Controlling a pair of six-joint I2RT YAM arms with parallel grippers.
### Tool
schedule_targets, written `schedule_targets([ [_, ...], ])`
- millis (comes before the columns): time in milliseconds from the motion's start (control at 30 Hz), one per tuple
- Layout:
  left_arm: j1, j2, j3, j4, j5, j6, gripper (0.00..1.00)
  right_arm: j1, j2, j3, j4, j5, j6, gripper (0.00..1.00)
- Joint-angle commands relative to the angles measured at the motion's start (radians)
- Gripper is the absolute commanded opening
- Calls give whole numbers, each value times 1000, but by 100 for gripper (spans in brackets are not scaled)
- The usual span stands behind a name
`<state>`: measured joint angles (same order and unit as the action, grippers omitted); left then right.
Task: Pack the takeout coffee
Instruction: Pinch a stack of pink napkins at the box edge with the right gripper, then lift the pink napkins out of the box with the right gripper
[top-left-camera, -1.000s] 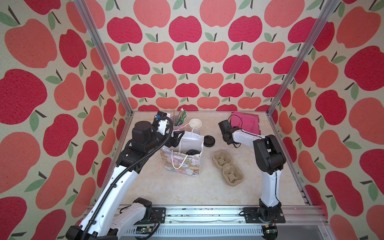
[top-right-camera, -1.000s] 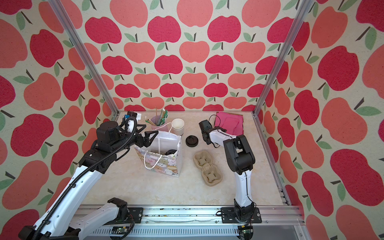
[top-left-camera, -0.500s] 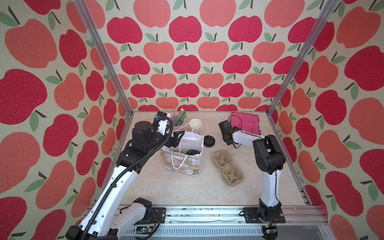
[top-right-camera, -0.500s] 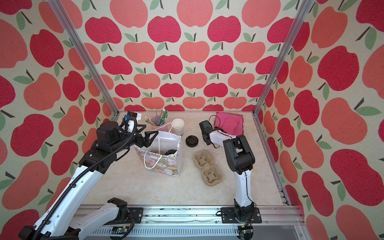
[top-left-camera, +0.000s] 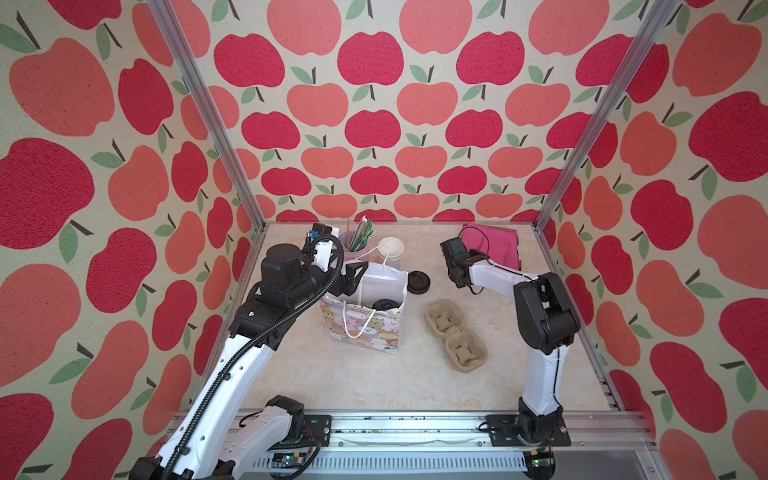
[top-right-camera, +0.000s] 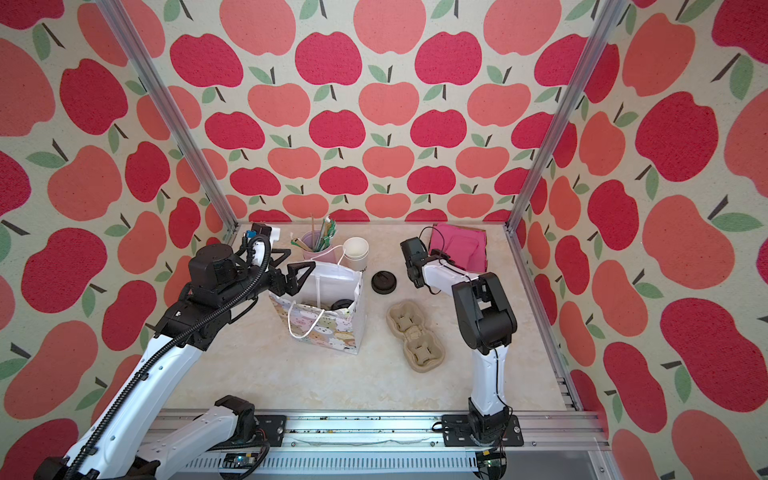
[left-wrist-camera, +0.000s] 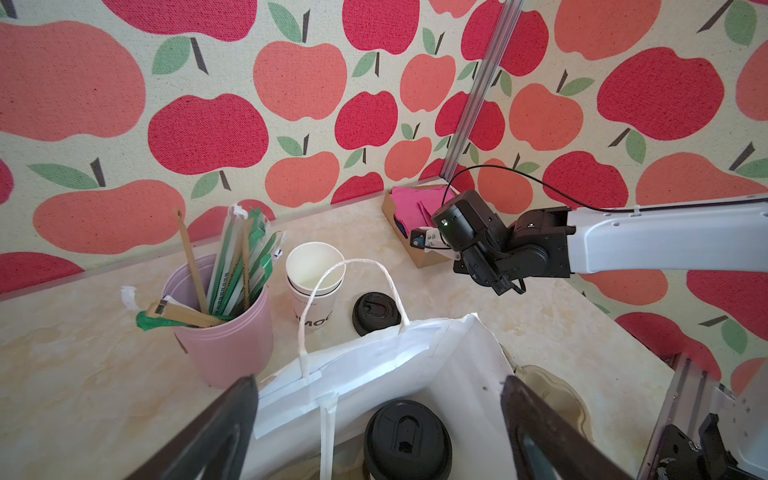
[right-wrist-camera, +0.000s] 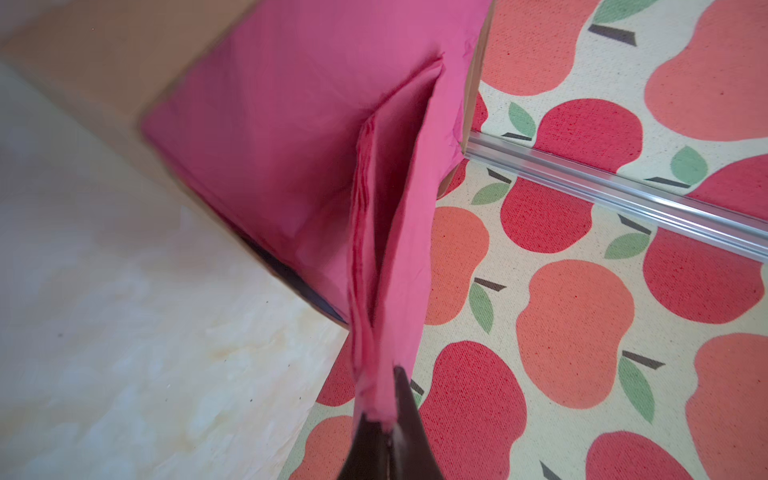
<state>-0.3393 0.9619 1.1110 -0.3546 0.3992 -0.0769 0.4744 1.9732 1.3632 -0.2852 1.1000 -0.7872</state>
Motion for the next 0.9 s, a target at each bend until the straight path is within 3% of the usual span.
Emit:
schedule_targets([
  [0,-6,-21,-17,20,0,-1,94,-13,-100,1,50,9,-27,0],
  [300,-5,-29,-23,28,6,-12,94,-8,-257,110,-128,-87,36,0],
  [600,-6,-34,-30,34,2,-15,94,-3,-365,264,-413,-386,115,0],
  [867,-6,-34,-27,32,1,-13,94,28,-472,296,-440,-557,85,0],
])
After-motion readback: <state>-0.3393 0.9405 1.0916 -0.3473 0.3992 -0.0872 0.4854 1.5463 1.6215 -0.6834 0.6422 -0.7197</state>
